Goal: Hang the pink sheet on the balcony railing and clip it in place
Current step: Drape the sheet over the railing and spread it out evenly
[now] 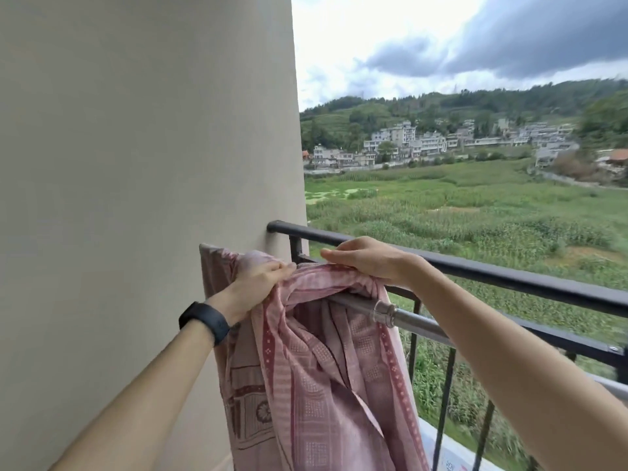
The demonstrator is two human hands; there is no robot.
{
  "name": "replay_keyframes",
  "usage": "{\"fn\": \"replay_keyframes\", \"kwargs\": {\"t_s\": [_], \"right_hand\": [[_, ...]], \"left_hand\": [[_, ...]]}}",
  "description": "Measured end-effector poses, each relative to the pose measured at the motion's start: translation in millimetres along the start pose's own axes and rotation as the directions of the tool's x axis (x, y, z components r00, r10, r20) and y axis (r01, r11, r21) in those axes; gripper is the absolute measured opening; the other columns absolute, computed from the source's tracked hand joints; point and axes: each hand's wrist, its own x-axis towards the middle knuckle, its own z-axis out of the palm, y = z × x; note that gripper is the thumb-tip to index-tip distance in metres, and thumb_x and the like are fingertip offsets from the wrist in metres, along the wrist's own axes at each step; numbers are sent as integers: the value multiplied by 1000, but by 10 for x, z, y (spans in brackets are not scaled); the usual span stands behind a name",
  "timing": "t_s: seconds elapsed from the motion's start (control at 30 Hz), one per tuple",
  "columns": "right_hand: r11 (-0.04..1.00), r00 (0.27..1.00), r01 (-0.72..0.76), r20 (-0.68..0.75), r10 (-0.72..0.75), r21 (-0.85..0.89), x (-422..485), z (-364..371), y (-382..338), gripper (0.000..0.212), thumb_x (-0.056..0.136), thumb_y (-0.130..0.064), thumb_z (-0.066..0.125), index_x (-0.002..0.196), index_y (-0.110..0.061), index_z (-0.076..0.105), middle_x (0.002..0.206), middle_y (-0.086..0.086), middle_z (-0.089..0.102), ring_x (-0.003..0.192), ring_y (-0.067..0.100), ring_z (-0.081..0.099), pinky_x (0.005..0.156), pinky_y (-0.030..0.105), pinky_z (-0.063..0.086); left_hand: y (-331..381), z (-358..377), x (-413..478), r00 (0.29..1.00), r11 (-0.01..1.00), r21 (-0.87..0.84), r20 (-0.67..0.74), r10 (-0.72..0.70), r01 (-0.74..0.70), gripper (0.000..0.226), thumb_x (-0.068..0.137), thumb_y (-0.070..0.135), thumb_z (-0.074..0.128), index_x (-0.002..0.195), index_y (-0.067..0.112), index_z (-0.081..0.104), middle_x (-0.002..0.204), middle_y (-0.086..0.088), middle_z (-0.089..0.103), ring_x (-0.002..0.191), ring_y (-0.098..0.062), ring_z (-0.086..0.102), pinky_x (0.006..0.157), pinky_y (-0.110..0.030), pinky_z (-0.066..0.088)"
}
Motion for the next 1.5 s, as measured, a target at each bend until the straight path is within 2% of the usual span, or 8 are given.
{"fn": "replay_keyframes", "kwargs": {"t_s": [0.4, 0.53, 0.67, 0.87, 1.07, 1.23, 1.37, 1.5], "right_hand": [[805, 971, 73, -144, -193, -588, -328, 5, 165, 21, 97, -38, 59, 109, -24, 70, 100, -4, 72, 74, 6, 65, 64, 25, 51], [962, 954, 21, -281, -101, -273, 40, 230, 84, 21, 106, -30, 39, 120, -19, 51, 92, 3, 64, 57, 12, 54, 48, 27, 47], [999, 968, -8, -252, 0, -32, 506, 315, -34, 28, 106, -30, 40, 120, -11, 56, 106, 6, 64, 81, 16, 59, 67, 28, 50], [986, 998, -64, -16, 62, -156, 931, 222, -158, 24, 96, -38, 59, 106, -21, 72, 105, -1, 67, 94, 16, 62, 82, 28, 51], [834, 986, -17, -146, -77, -551, 1198, 403, -96, 27, 88, -52, 66, 85, -25, 70, 98, -2, 70, 88, 18, 64, 73, 28, 51], [782, 897, 71, -303, -321, -619, 804, 463, -214, 15, 90, -38, 65, 88, -23, 62, 83, -3, 67, 67, 11, 59, 53, 25, 47], [726, 976, 173, 17, -217, -666, 353, 604, -157, 23, 83, -54, 68, 94, -34, 68, 93, -13, 65, 82, 6, 60, 63, 26, 50], [620, 954, 115, -88, -287, -776, 208, 757, 36, 54, 77, -62, 70, 117, -30, 52, 109, -6, 47, 92, 13, 51, 66, 31, 53]], "left_hand": [[-19, -124, -117, 775, 354, 827, 146, 615, -436, 45, 88, 59, 50, 91, 21, 74, 82, 0, 73, 82, -21, 68, 78, -35, 53], [-92, -76, 160, 960, 937, 317, -180, 213, -148, 35, 97, 43, 56, 90, 14, 73, 76, -10, 75, 80, -17, 72, 78, -27, 55], [-141, -179, 332, 985, 900, -429, -106, -136, 78, 22, 94, 27, 60, 86, 7, 55, 91, -15, 56, 74, -23, 60, 68, -29, 50], [-144, -491, 197, 979, 782, 596, 41, 199, -184, 76, 69, 55, 81, 115, 24, 29, 106, 12, 48, 98, -4, 51, 83, -17, 33], [-562, -725, 248, 897, 617, 764, -123, 425, -188, 35, 81, 59, 67, 104, 34, 60, 118, 4, 50, 110, -20, 50, 86, -37, 49], [-944, -247, 37, 513, 266, 915, -78, 855, -304, 35, 89, 51, 61, 99, 18, 64, 104, -2, 57, 88, -25, 57, 74, -40, 46], [-1133, 15, -35, 597, 103, 958, 82, 798, -269, 45, 87, 62, 59, 90, 18, 68, 85, 0, 66, 81, -24, 59, 69, -41, 46], [-846, 37, -46, 613, 294, 907, -52, 789, -302, 10, 90, 26, 63, 93, 23, 72, 70, -1, 67, 68, -26, 62, 63, -36, 51]]}}
